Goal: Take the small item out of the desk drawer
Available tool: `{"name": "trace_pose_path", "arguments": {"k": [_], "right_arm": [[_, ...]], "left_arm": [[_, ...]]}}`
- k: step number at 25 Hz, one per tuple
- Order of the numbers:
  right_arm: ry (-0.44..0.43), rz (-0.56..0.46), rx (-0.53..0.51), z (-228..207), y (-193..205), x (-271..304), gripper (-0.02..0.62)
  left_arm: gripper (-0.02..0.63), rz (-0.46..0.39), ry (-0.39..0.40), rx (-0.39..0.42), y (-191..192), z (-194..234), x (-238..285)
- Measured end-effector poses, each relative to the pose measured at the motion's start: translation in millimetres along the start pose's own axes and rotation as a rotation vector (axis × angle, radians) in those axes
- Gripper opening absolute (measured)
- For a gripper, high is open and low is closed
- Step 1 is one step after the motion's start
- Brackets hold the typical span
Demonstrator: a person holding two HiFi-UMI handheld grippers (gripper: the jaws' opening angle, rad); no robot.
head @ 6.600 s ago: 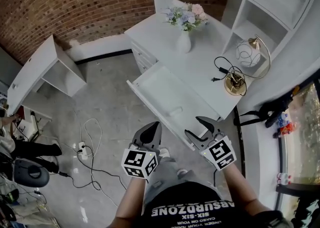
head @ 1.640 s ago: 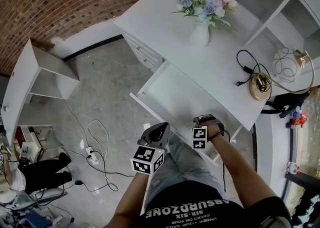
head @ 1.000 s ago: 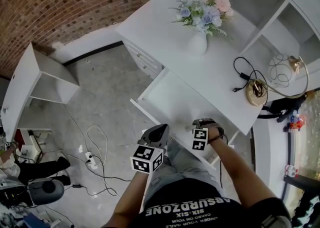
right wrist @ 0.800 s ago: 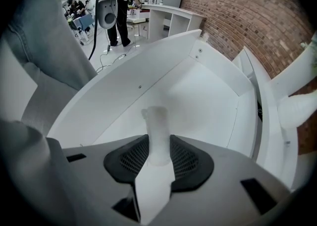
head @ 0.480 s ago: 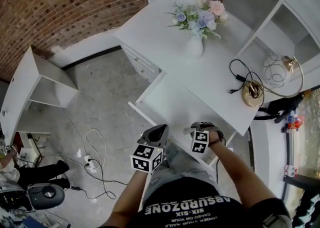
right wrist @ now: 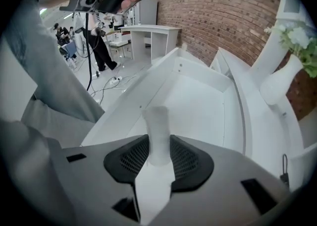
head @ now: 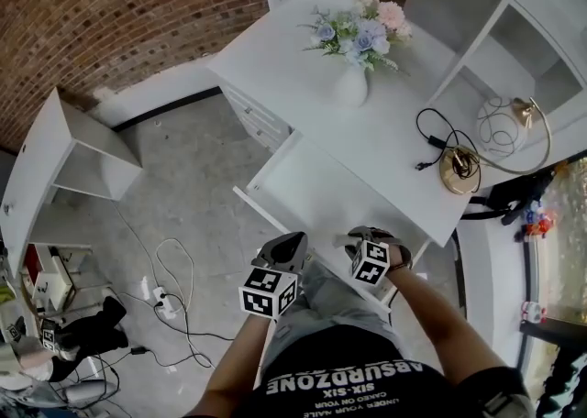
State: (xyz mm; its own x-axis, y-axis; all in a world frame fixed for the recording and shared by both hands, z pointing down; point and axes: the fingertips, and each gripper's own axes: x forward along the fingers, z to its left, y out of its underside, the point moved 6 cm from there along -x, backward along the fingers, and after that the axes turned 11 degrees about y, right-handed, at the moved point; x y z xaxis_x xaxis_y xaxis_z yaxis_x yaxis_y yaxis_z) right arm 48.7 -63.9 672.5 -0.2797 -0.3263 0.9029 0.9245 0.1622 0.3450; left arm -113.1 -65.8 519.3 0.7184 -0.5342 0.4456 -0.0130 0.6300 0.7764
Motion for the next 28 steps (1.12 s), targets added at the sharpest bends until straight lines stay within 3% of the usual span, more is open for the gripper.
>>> {"name": "trace_pose_path", "arguments": {"k": [9,28], "right_arm": [[0.007,-0.074,0.211,-8.7,-6.1,-27.7,0.127],[0.021,-0.235,0.518,-25.7,-23.3,-82.0,0.127]], "left_arm": [[0.005,-0.012,-0.023,-0.006,1.4,-0.1,-8.1],[0.005,-0.081,-0.016,-0.050,-4.3,-13.2,-14.0]]}}
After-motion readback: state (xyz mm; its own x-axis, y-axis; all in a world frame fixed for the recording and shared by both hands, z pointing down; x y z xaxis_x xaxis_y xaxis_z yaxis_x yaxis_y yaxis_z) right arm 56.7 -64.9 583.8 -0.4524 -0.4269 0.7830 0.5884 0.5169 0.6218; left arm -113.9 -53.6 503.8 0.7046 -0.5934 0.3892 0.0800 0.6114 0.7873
